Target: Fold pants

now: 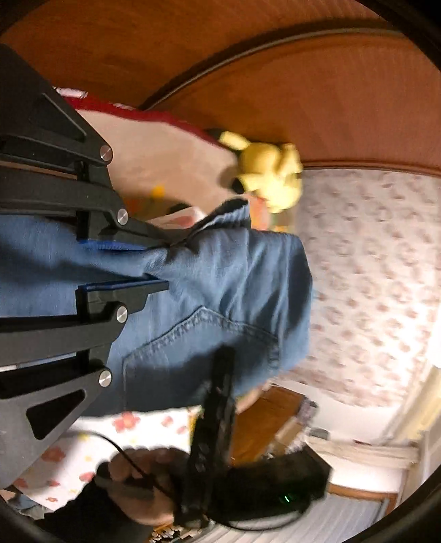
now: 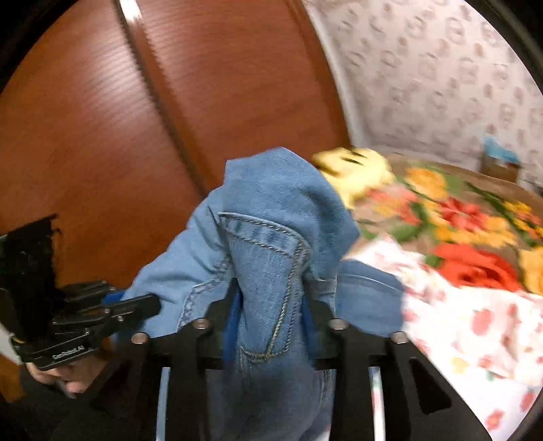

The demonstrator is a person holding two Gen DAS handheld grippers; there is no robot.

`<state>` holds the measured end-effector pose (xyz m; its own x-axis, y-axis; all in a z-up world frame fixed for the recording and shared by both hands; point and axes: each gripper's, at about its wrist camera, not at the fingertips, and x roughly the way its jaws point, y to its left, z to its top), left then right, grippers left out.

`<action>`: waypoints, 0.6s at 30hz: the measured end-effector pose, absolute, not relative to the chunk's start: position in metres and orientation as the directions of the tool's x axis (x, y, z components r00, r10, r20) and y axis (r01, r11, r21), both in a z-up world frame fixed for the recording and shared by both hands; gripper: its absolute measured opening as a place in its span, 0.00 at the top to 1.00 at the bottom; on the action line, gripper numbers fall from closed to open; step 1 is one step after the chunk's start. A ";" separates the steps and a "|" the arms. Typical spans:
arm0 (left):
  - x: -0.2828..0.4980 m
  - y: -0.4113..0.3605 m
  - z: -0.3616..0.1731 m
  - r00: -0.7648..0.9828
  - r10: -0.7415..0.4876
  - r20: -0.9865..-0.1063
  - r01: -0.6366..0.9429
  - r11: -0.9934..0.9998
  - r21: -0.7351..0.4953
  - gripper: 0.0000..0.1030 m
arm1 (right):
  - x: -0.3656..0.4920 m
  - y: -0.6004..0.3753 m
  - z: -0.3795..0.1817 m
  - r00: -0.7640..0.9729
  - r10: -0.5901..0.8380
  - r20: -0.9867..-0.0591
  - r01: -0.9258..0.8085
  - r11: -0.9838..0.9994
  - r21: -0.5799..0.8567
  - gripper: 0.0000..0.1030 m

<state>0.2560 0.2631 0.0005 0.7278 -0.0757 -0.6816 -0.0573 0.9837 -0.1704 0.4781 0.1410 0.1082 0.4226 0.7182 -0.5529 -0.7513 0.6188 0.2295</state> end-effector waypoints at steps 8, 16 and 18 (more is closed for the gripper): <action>0.277 0.265 -0.022 0.691 -0.070 -0.719 -0.092 0.979 -0.183 0.76 | 0.483 0.147 0.116 0.496 0.665 -0.558 -0.738 0.662 0.132 0.47; 0.239 0.258 0.001 0.760 -0.013 -0.649 -0.103 0.985 -0.140 0.49 | 0.379 0.118 0.123 0.497 0.762 -0.415 -0.816 0.573 0.076 0.58; 0.230 0.254 0.005 0.770 -0.012 -0.638 -0.101 0.985 -0.140 0.49 | 0.375 0.135 0.116 0.479 0.755 -0.447 -0.826 0.561 0.062 0.60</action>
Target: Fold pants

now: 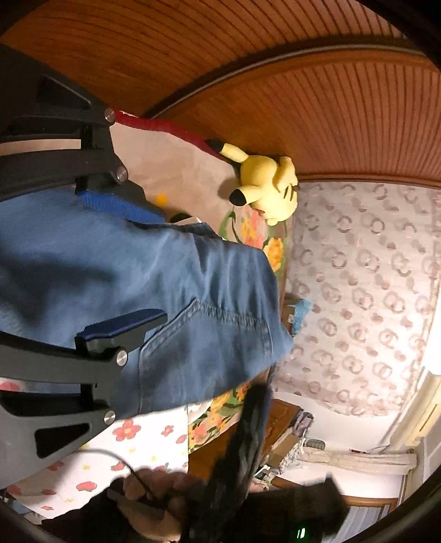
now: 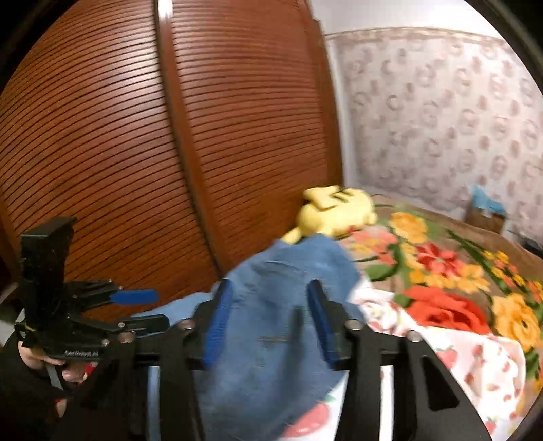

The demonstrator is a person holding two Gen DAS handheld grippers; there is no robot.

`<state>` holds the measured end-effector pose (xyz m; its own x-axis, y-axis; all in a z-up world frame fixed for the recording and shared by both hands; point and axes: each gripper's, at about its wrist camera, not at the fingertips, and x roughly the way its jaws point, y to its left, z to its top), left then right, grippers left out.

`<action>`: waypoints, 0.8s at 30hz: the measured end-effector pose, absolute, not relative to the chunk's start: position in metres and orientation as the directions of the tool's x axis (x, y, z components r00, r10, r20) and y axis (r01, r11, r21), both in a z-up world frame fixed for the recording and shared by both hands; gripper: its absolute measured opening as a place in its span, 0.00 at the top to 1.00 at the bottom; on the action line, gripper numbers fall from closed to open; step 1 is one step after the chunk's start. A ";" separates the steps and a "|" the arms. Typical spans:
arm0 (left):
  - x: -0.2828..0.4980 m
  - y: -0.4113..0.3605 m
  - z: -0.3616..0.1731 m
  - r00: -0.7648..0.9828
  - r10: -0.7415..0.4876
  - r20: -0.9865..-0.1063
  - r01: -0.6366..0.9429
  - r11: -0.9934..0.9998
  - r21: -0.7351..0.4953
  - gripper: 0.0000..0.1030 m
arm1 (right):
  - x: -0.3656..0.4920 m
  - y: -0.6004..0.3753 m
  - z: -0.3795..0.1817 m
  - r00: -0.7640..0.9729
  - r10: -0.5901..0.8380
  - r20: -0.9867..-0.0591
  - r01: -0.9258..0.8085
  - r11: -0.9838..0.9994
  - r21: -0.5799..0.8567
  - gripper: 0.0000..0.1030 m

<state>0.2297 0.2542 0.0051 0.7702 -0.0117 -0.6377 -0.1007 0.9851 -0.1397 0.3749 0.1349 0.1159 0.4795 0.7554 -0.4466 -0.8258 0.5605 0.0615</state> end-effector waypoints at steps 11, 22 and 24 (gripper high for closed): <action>0.192 0.220 0.010 0.787 -0.012 -0.617 -0.078 0.990 -0.119 0.49 | 0.382 0.132 0.071 0.532 0.620 -0.577 -0.699 0.706 0.114 0.62; 0.157 0.158 0.040 0.840 -0.050 -0.541 -0.001 0.996 -0.093 0.49 | 0.241 0.017 0.098 0.653 0.620 -0.436 -0.659 0.748 0.077 0.61; 0.150 0.147 0.046 0.850 -0.054 -0.523 0.009 0.996 -0.088 0.49 | 0.217 0.002 0.102 0.681 0.606 -0.412 -0.641 0.765 0.065 0.58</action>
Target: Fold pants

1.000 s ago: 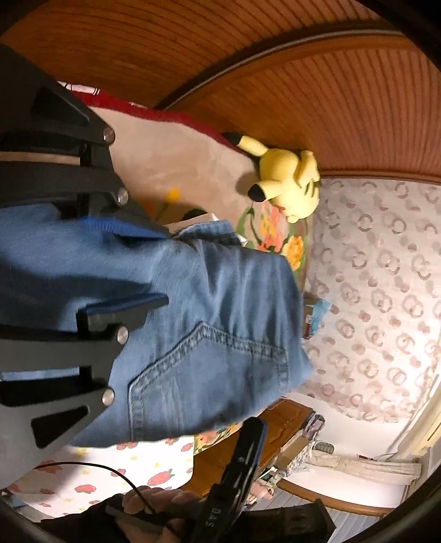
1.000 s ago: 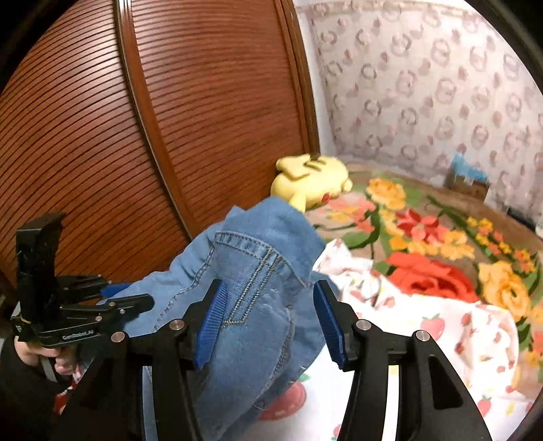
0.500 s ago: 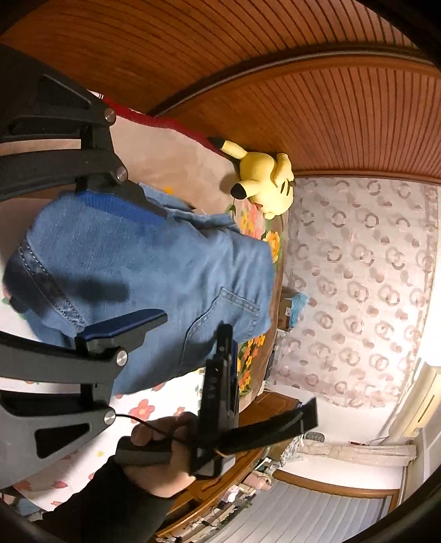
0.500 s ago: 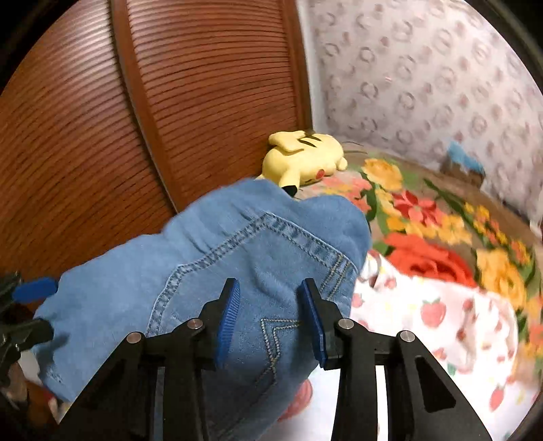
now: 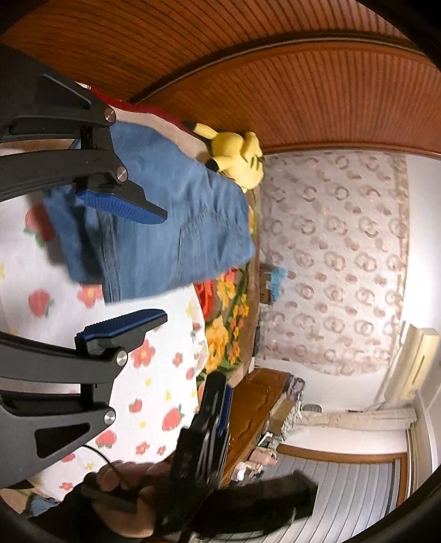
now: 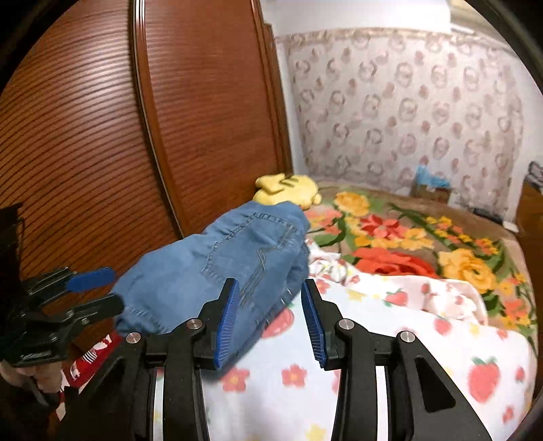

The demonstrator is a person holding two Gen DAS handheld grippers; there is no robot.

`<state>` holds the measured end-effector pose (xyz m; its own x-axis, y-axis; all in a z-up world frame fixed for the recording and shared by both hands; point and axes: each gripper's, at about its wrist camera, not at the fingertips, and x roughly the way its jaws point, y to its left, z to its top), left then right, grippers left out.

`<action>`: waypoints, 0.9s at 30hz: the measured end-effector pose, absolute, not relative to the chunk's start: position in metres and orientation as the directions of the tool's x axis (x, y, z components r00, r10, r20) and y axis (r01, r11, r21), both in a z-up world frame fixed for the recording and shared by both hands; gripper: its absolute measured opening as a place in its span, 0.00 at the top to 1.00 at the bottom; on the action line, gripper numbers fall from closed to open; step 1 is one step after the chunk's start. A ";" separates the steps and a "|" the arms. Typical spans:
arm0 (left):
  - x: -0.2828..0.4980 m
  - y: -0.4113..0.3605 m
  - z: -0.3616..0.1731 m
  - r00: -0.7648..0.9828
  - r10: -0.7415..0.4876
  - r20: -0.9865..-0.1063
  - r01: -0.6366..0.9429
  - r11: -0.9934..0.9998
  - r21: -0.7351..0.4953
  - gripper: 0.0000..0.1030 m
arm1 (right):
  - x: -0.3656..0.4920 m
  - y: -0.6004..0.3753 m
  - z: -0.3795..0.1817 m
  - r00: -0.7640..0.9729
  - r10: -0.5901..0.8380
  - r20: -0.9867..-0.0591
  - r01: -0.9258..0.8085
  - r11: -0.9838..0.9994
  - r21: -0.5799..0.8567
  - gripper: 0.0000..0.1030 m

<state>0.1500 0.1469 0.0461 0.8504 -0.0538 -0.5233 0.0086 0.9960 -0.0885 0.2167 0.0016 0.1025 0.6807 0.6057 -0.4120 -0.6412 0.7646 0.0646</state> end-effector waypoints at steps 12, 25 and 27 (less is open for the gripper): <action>0.108 0.091 0.068 0.895 -0.099 -0.434 0.078 0.995 -0.066 0.38 | 0.074 -0.080 0.100 0.813 0.505 -0.288 -0.518 0.855 0.038 0.55; 0.050 0.048 0.091 0.933 -0.100 -0.347 0.101 0.995 -0.016 0.14 | -0.023 -0.087 0.086 0.879 0.422 -0.221 -0.424 0.905 0.040 0.47; 0.045 0.044 0.094 0.932 -0.095 -0.349 0.096 0.995 -0.014 0.14 | -0.033 -0.086 0.088 0.887 0.410 -0.213 -0.413 0.910 0.032 0.46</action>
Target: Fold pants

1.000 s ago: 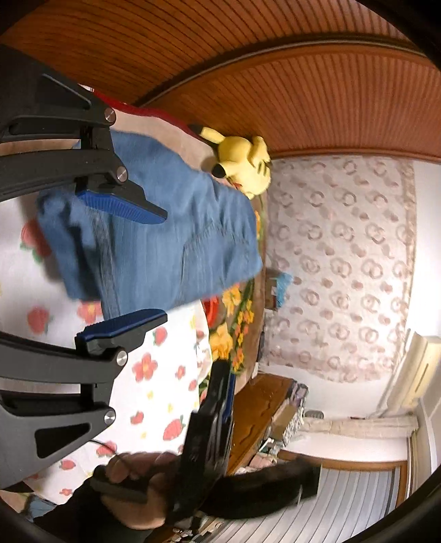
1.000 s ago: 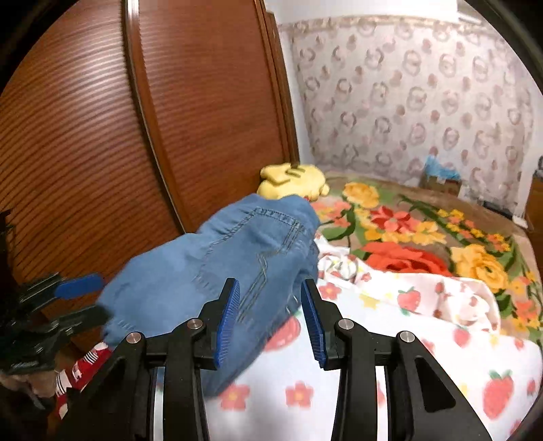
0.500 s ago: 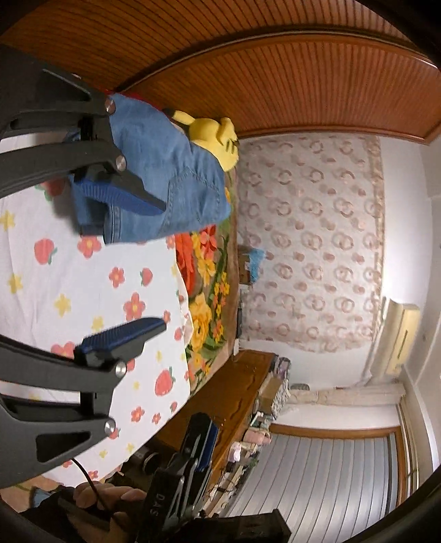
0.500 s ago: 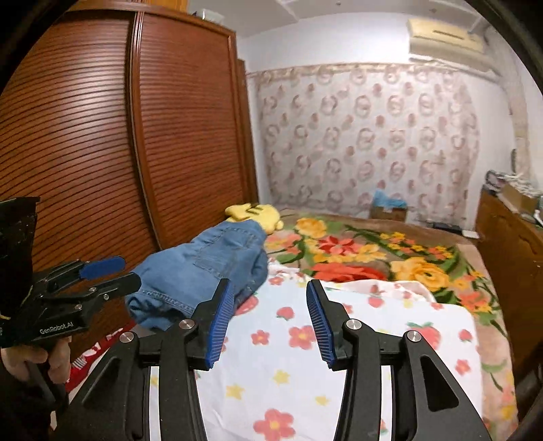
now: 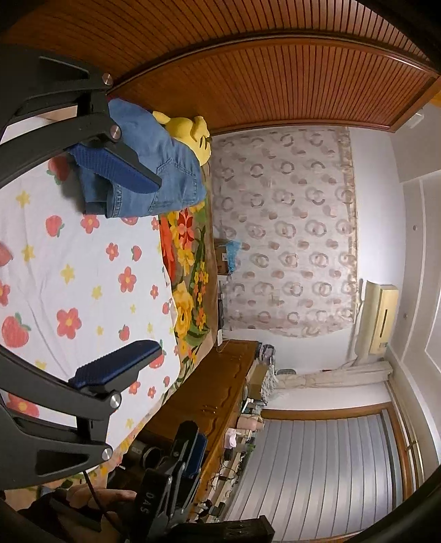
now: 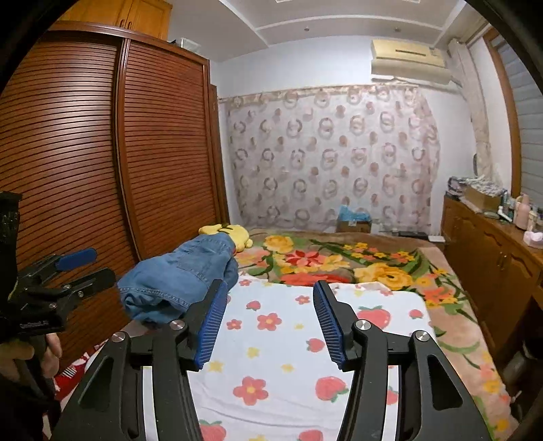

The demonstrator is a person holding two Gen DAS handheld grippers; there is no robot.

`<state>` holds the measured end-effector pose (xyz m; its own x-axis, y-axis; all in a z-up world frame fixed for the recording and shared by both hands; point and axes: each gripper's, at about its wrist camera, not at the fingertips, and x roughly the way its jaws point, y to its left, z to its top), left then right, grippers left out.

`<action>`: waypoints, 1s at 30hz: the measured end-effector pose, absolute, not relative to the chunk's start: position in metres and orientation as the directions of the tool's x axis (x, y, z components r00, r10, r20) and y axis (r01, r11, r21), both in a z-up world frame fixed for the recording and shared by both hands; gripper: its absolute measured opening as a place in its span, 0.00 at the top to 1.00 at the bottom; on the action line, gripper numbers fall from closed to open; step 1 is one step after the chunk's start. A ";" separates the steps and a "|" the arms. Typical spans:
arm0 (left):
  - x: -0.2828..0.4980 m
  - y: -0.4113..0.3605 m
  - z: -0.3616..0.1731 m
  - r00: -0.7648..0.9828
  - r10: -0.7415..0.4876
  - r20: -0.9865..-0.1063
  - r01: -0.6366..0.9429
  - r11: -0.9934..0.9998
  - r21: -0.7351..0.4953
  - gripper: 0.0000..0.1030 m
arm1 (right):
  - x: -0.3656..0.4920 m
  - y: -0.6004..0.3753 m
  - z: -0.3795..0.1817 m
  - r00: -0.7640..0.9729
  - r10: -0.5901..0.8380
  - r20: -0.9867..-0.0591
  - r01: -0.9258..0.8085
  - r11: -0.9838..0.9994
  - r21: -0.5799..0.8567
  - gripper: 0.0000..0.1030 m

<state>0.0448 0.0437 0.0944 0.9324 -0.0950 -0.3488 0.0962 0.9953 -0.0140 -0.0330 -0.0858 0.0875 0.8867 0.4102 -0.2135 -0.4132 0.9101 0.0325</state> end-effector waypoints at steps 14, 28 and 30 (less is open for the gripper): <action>0.025 0.030 0.091 0.934 -0.066 -0.350 0.062 0.998 -0.024 0.14 | -0.053 -0.081 0.091 0.910 0.345 -0.230 -0.346 0.937 0.038 0.38; 0.024 0.033 0.089 0.928 -0.058 -0.368 0.047 0.998 -0.038 0.14 | -0.051 -0.080 0.093 0.911 0.340 -0.231 -0.341 0.939 0.039 0.38; 0.025 0.033 0.089 0.928 -0.057 -0.368 0.048 0.998 -0.035 0.14 | -0.052 -0.080 0.092 0.911 0.341 -0.231 -0.341 0.939 0.039 0.38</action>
<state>0.0246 0.0331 0.0893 0.9280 -0.0572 -0.3682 0.0477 0.9983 -0.0349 -0.0516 -0.0801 0.0921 0.9113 0.3408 -0.2311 -0.3413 0.9391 0.0388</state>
